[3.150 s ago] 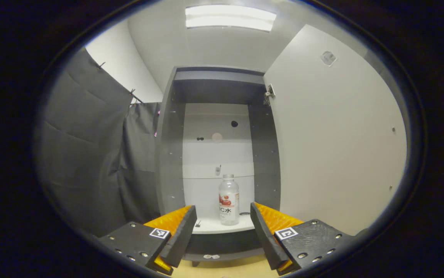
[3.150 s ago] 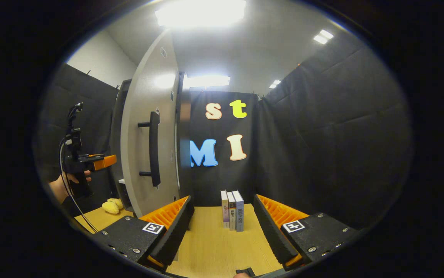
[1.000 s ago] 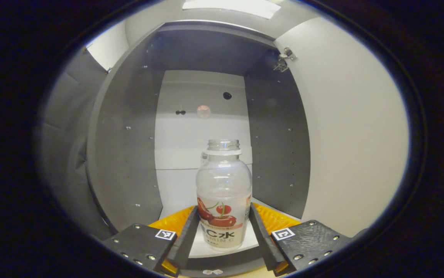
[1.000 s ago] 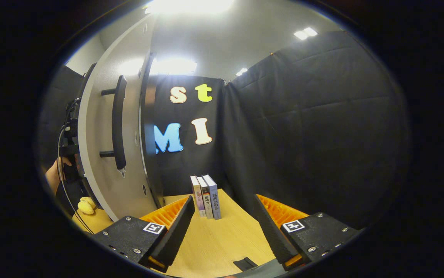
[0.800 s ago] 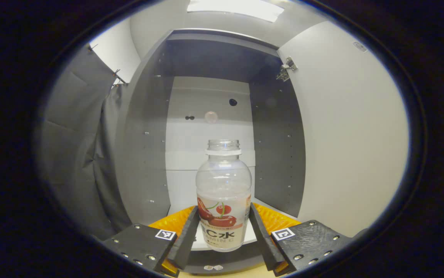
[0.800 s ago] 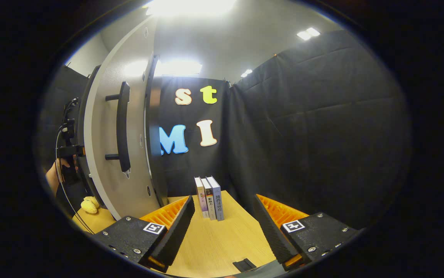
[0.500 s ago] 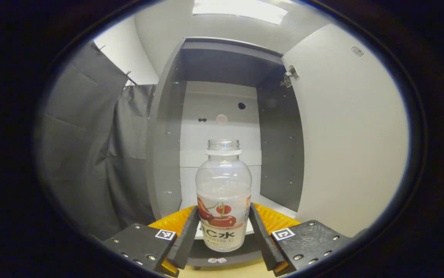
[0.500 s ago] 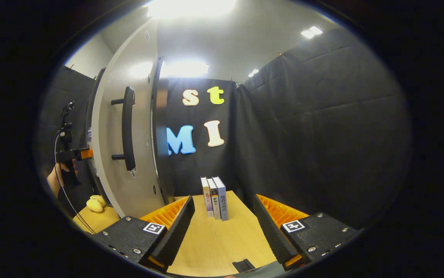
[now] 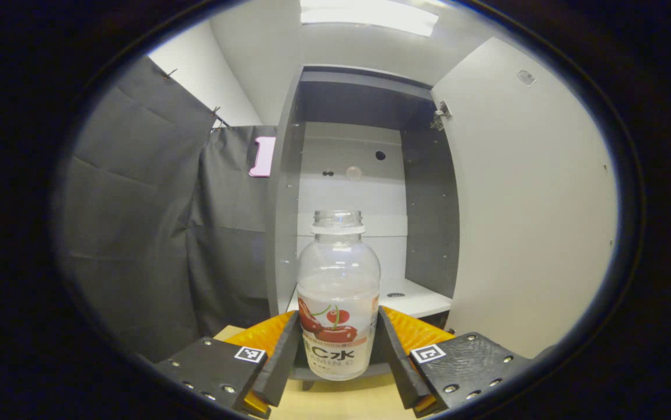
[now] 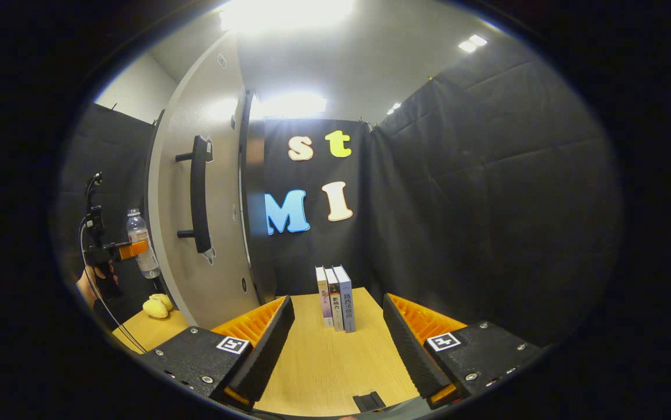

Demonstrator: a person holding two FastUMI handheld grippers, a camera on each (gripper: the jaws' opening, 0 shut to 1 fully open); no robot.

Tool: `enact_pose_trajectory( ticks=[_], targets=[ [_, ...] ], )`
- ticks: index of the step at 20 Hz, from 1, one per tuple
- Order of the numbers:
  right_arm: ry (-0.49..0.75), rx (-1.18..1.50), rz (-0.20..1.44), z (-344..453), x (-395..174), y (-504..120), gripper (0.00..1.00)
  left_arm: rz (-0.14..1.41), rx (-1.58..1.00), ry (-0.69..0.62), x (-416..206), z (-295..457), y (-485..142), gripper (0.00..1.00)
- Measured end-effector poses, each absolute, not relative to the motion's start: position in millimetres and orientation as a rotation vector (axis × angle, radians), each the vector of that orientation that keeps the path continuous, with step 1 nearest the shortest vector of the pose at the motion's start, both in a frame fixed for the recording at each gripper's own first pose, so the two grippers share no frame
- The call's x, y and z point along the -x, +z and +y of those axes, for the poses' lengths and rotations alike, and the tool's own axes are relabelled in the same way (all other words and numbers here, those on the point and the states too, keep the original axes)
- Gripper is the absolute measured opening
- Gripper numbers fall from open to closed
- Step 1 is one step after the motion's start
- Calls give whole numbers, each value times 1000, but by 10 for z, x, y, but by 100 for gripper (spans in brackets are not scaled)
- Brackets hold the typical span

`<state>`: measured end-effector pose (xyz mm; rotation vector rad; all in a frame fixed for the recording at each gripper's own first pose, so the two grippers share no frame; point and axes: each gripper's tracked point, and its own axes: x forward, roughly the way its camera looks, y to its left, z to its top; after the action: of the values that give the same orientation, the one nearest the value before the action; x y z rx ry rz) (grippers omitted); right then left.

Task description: Open the cabinet door with the right hand, grasp the bottle in the cabinet with the left hand and place it on the coaster, then close the cabinet door with the right hand.

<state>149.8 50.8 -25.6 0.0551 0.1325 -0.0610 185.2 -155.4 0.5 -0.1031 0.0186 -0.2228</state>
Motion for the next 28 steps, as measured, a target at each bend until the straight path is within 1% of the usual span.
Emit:
enact_pose_trajectory(
  ticks=[4,5,6,7,10,11,12,13,22,23,24,28],
  targets=[
    [-42,-59,133,485,-1500,-264,95,43,97,-189,-1595,-1445,-285,79],
    [-39,-63,132,485,-1505,-269,95,46,104,-182,-1556,-1425,-344,75],
    [-34,-69,132,486,-1506,-269,95,48,111,-179,-1504,-1414,-405,75],
    [-26,-72,137,501,-1524,-291,95,52,113,-174,-1460,-1398,-472,79],
    [-16,-64,143,515,-1534,-298,95,69,97,-160,-1331,-1329,-676,79],
    [-13,-60,143,523,-1542,-300,95,75,94,-153,-1288,-1305,-734,75],
    [-9,-57,144,536,-1549,-311,95,78,93,-149,-1237,-1281,-804,79],
    [-6,-55,145,544,-1551,-318,95,80,94,-147,-1174,-1265,-864,75],
    [14,-41,192,658,-1576,-539,95,114,110,-123,-779,-1140,-1480,75],
    [15,-43,199,665,-1565,-564,95,117,105,-116,-745,-1122,-1551,79],
    [13,-43,201,666,-1559,-588,95,121,101,-110,-706,-1122,-1633,75],
    [-2,-8,207,611,-1581,-640,95,165,96,-81,-540,-1121,-2026,75]
  ],
)
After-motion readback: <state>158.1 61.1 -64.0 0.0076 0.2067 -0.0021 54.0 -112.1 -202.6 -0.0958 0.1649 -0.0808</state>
